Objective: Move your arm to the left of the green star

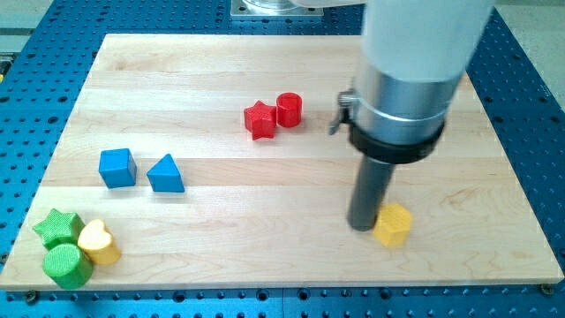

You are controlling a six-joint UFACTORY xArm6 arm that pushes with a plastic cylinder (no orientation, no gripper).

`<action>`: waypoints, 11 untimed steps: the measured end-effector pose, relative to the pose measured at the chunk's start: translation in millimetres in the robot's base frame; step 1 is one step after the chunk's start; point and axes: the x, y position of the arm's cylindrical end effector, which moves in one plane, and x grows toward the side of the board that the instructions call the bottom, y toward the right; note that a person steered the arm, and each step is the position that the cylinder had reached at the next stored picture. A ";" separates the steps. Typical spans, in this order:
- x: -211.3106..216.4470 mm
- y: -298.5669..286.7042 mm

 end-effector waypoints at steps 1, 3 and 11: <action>0.2 43.3; 19.1 -25.8; -20.4 -385.0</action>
